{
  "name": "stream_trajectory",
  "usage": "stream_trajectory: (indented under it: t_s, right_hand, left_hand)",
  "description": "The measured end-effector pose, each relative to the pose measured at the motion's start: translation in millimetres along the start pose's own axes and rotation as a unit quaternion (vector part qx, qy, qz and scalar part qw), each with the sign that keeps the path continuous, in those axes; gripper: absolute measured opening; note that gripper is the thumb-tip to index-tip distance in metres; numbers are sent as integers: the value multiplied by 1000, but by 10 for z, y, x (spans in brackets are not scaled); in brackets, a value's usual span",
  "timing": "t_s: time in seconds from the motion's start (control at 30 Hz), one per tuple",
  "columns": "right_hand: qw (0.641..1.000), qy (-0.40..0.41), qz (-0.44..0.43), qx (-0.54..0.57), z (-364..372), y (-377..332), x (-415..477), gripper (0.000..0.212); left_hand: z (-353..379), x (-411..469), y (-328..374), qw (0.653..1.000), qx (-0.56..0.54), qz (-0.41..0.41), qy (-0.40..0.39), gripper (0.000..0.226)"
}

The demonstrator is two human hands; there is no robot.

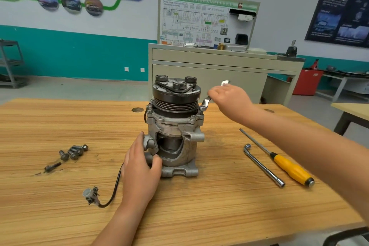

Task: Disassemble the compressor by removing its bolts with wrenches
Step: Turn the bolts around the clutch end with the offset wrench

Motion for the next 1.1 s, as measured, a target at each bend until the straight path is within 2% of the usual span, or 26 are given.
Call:
stream_trajectory:
  t_s: [0.03,0.17,0.27,0.37,0.43,0.5,0.57,0.67,0.77,0.87,0.97,1.1]
  right_hand:
    - [999,34,-2,30,-29,-38,47,15]
    - [997,71,10,38,-160,57,98,18]
    - [980,99,153,85,-434,426,-16,30]
    - [971,49,198,122,-494,438,-234,28]
    - [979,-29,175,102,-451,237,-396,23]
    - [981,-102,148,68,-386,20,-505,31]
    - [981,-141,128,34,-358,-103,-533,43]
    - [979,-174,100,-29,-385,-183,-479,46]
    - [975,-197,43,-96,-417,-312,-406,46]
    - [970,-210,18,-118,-394,-335,-375,43]
    - [974,-191,4,-119,-314,-228,-387,48]
    - [980,-154,-25,-123,-201,-11,-348,44]
  left_hand:
    - [-1,3,-2,1000,0,-1,1,66]
    - [-13,28,0,1000,-1,-2,7,65]
    - [-12,41,-12,1000,4,4,6,65]
    - [-8,29,-12,1000,3,6,4,66]
    - [-10,30,-3,1000,3,8,5,66]
    - [-12,32,0,1000,4,10,7,66]
    - [-14,26,-4,1000,5,10,6,66]
    - [-23,16,-11,1000,8,10,4,67]
    - [-28,9,-1,1000,7,11,6,66]
    - [-22,5,4,1000,5,6,3,66]
    - [-28,-2,9,1000,5,4,-1,67]
    - [-24,-1,7,1000,2,4,-4,67]
Point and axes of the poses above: each hand's wrist, its own x-axis towards the middle knuckle, its own z-axis out of the palm, y = z × x, the point moved 10 cm from there along x, towards the middle knuckle, and after that the axes turned 6 degrees about y, right-handed, at the moved point
